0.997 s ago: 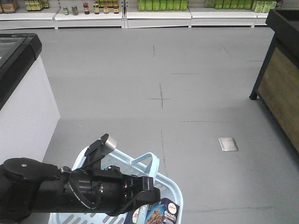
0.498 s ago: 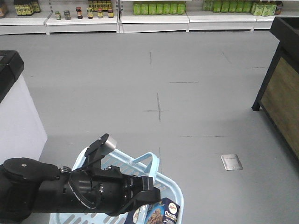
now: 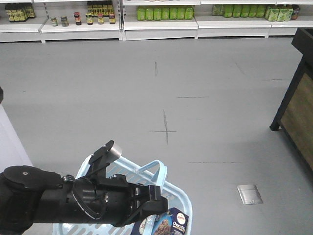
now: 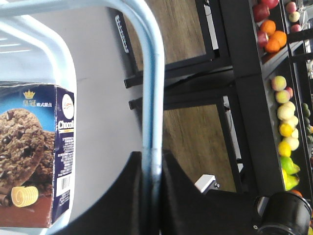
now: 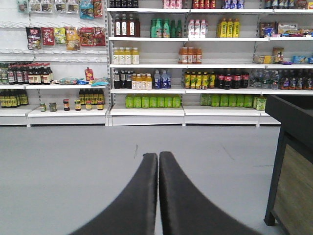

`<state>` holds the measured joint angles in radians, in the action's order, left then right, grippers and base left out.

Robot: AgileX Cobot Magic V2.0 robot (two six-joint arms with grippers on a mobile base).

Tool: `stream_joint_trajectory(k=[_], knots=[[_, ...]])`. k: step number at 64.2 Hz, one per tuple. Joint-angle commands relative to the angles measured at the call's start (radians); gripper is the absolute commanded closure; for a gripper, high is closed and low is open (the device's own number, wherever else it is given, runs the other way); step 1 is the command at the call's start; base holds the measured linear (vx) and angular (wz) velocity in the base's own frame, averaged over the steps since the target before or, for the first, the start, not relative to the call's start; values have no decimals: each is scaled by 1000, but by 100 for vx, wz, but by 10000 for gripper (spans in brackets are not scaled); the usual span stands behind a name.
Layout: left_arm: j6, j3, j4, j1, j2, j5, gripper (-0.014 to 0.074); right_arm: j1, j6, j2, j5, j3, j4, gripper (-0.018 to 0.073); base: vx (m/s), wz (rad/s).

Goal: Left arm holds basket, right arm returns cookies
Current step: 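Hold the basket in the left gripper while driving toward the shelves, then keep holding the basket and drive up to the drink shelves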

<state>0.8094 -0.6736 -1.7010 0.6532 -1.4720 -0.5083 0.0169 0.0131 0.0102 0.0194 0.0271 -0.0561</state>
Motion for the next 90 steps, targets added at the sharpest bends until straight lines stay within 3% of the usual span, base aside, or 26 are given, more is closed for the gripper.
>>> stream_joint_trajectory(k=[1,90], knots=[[7,-28,-55,4,42,-41,603,-5,-4,12,-74,3,-1,567,36,1],[7,-28,-56,4,41,-42,603,-5,-4,12,-76,3,-1,567,34,0]])
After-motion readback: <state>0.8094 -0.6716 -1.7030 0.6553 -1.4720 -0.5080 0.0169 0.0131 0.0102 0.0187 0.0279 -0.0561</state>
